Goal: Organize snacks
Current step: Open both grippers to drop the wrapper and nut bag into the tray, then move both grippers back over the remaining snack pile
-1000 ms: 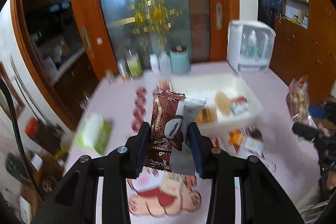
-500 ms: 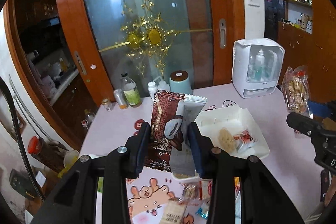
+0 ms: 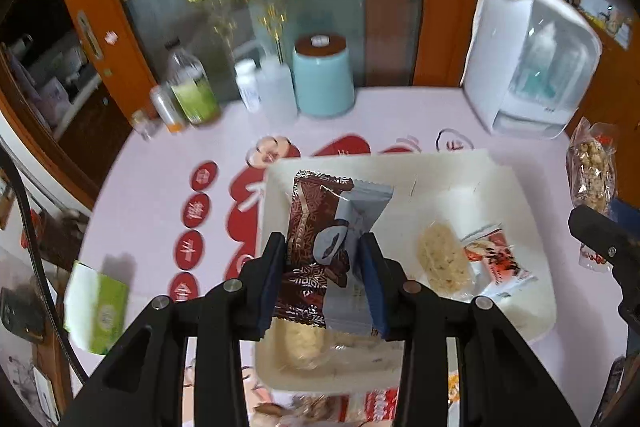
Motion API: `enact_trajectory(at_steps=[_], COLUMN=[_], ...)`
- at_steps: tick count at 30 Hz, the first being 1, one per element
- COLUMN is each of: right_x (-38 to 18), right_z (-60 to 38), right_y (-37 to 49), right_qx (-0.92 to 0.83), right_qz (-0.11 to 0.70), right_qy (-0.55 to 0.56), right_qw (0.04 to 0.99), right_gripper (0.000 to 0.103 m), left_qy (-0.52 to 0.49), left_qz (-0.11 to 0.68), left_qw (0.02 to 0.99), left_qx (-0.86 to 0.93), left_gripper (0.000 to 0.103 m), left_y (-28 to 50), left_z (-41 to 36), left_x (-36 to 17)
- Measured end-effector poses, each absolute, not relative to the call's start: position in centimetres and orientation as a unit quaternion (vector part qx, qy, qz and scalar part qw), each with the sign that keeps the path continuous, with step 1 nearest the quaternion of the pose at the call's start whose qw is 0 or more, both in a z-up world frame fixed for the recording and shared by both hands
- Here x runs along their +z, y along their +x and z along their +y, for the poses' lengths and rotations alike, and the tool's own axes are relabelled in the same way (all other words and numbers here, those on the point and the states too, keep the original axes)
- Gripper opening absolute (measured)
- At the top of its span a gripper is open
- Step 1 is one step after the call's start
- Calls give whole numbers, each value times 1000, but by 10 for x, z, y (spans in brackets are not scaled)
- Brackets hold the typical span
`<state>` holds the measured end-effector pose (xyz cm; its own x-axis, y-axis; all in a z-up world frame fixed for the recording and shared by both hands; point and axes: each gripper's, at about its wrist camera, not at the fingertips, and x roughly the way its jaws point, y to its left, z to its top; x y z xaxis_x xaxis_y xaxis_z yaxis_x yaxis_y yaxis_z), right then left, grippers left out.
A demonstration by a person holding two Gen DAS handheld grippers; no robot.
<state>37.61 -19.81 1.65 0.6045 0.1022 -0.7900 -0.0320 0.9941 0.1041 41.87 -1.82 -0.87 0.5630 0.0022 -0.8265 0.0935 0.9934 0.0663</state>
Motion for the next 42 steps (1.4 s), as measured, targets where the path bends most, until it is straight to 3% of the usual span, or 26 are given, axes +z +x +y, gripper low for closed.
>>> enact_trajectory(at_steps=[4,5,7,8,10,12,23,33,42], right_x=[-11,-17,-27,-29,-31,-31,14,77,93], right_z=[-202,-204,-205,-205,-203,-203,-194,-172,-164], right_y=[398,403,410,412,412,410,366,289,228], right_qx=[30,30,26,27,34,39,59,74,89], right_qz=[457,462,470,467,462,461,450,425,408], right_qy=[39,44,49,48,46,53,71,71,57], right_qw=[888,886,881,883,885,885,888,899,907], right_gripper=[57,59,62,64,81,86,86,86,88], left_qy=[55,53,45,38,25,13,15,26,51], left_qz=[485,493,500,499,506,514,489,424,395], left_qw=[873,868,864,865,862,856,871,903,913], left_qx=[-25,-30,-30,-28,-37,-46,-49,-66,-90], left_gripper=[42,60,86,89,89,89,90,93,95], left_y=[437,442,445,445,446,446,406,321,243], left_z=[-29,-31,-31,-29,-26,-21,1,20,29], left_x=[-37,-44,-51,-52,-54,-55,-7,76,106])
